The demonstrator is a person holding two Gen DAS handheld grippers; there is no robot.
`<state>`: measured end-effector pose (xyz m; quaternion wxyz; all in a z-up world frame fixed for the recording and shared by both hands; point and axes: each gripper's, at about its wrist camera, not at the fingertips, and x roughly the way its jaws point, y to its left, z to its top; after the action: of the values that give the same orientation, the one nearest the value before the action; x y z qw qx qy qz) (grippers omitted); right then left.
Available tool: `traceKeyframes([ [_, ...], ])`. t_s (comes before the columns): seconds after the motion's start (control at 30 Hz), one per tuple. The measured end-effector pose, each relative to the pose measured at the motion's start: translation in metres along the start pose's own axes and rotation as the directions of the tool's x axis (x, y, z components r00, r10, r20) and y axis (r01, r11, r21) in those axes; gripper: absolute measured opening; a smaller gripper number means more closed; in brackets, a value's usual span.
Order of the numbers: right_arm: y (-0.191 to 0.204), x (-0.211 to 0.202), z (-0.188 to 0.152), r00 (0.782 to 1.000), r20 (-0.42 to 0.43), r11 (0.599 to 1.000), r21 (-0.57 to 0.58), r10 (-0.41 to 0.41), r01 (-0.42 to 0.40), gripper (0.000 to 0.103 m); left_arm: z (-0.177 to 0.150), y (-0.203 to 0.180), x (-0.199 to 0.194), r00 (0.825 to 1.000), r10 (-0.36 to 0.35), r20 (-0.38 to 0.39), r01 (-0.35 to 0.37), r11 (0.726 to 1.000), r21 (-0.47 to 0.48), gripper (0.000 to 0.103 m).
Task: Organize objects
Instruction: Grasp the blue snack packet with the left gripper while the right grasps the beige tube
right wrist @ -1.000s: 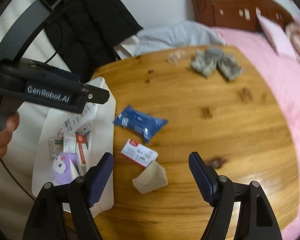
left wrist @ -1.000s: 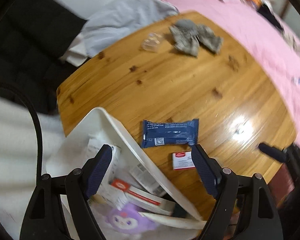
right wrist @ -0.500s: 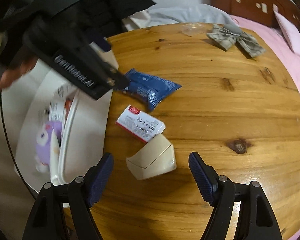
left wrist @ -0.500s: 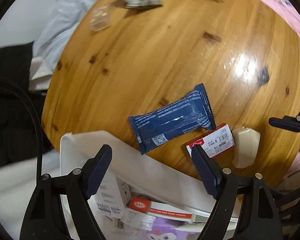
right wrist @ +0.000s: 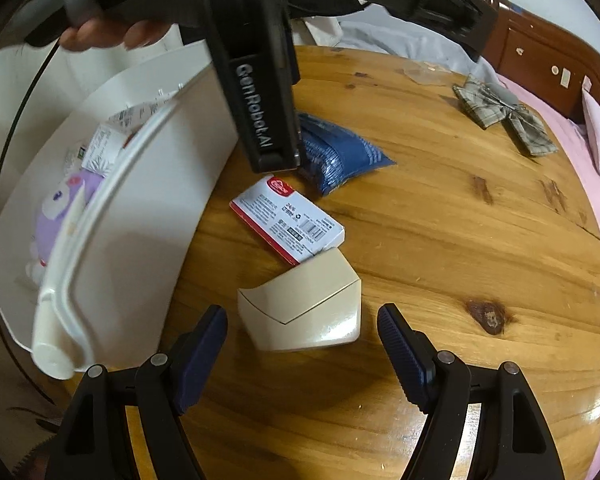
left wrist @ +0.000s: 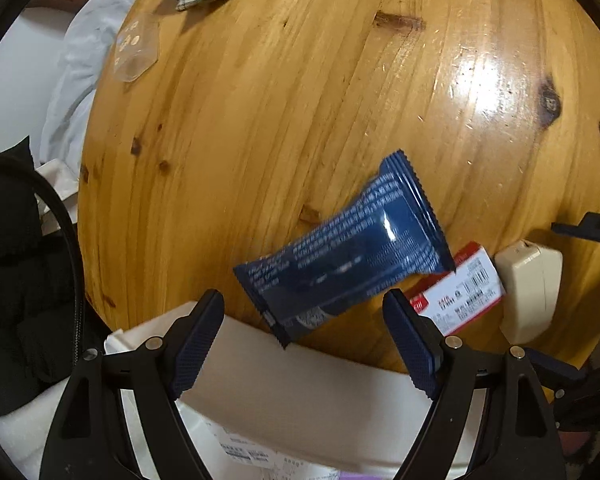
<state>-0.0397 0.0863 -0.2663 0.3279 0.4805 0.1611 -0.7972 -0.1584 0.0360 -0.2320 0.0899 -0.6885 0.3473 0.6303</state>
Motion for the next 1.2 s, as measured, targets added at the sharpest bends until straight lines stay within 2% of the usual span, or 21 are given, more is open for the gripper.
traceKeyframes([
  [0.23,0.003,0.003,-0.006,1.0,-0.007,0.998,-0.052,-0.019,0.019,0.078,0.01,-0.001,0.018,0.999,0.003,-0.037,-0.002,1.0,0.019,0.084],
  [0.33,0.004,0.003,-0.007,1.0,0.008,0.996,-0.082,-0.029,0.03,0.071,0.016,0.0,0.019,0.999,0.008,-0.039,-0.008,1.0,0.017,0.086],
  [0.4,0.005,0.003,-0.006,1.0,0.015,0.995,-0.093,-0.021,0.022,0.062,0.016,-0.002,0.017,0.999,0.01,-0.04,-0.009,1.0,0.017,0.086],
  [0.63,0.002,0.002,-0.005,1.0,0.025,0.995,-0.098,-0.016,0.018,0.061,0.023,-0.013,0.012,0.998,0.014,-0.056,-0.013,0.999,0.035,0.086],
  [0.67,0.002,0.001,-0.005,1.0,0.023,0.995,-0.098,-0.015,0.017,0.061,0.023,-0.014,0.012,0.998,0.014,-0.055,-0.012,0.999,0.035,0.084],
  [0.73,-0.004,0.004,-0.002,1.0,0.019,0.995,-0.098,-0.013,0.015,0.061,0.025,-0.017,0.007,0.999,0.006,-0.045,-0.005,1.0,0.029,0.071],
  [0.77,-0.006,0.004,-0.003,1.0,0.017,0.995,-0.095,-0.012,0.014,0.061,0.026,-0.015,0.007,0.999,0.002,-0.044,-0.001,1.0,0.023,0.053],
  [0.83,-0.01,0.002,-0.004,1.0,0.013,0.996,-0.083,-0.009,0.01,0.061,0.027,-0.013,0.01,0.998,0.036,-0.058,-0.036,0.999,0.009,0.052],
  [0.97,-0.019,-0.002,-0.002,1.0,0.008,0.999,-0.05,-0.003,0.003,0.061,0.028,-0.011,0.009,0.998,0.032,-0.052,-0.033,0.999,-0.011,0.051],
  [1.2,-0.03,-0.02,0.002,0.999,0.016,0.999,-0.016,-0.03,0.03,0.061,0.023,0.006,-0.011,1.0,-0.021,0.004,0.021,0.995,-0.099,0.05],
])
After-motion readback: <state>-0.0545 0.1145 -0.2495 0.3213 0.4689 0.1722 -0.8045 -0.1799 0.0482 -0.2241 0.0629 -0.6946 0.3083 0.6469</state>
